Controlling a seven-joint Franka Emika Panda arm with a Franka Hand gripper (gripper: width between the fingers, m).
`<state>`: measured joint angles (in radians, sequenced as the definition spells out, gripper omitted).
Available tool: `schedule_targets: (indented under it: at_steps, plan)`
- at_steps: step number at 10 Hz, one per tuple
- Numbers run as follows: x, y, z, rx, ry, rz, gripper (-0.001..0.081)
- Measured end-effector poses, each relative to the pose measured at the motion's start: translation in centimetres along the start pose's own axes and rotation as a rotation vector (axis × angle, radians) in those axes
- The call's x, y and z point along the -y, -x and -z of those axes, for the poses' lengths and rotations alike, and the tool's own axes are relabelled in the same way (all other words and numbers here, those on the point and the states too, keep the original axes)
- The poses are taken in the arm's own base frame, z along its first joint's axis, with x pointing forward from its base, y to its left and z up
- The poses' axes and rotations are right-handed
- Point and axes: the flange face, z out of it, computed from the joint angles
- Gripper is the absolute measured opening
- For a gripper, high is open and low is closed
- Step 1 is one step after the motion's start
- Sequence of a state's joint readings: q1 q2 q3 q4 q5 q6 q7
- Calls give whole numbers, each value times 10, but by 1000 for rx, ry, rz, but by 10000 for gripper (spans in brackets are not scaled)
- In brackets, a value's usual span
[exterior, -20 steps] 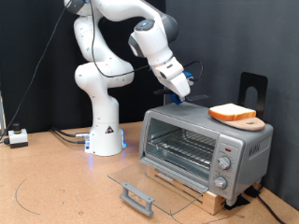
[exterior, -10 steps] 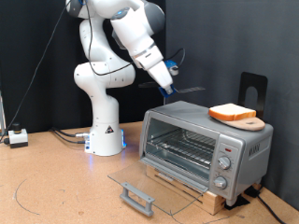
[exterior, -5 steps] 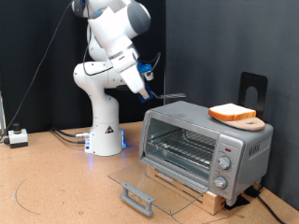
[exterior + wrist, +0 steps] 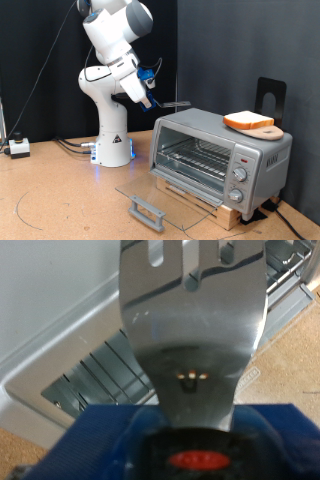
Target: Make a piece of toast with the oven
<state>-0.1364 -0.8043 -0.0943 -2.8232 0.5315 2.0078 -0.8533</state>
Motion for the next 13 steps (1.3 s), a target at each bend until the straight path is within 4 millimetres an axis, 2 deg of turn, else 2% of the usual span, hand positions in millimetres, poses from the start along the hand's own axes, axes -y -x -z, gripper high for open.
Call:
schedule_targets:
  at_steps: [3,6,13]
  plan:
    - [-5,0,-12,62,26,3,424]
    - [-11,-12,-28,52,57,-8,424]
    - [14,-49,-83,42,47,18,424]
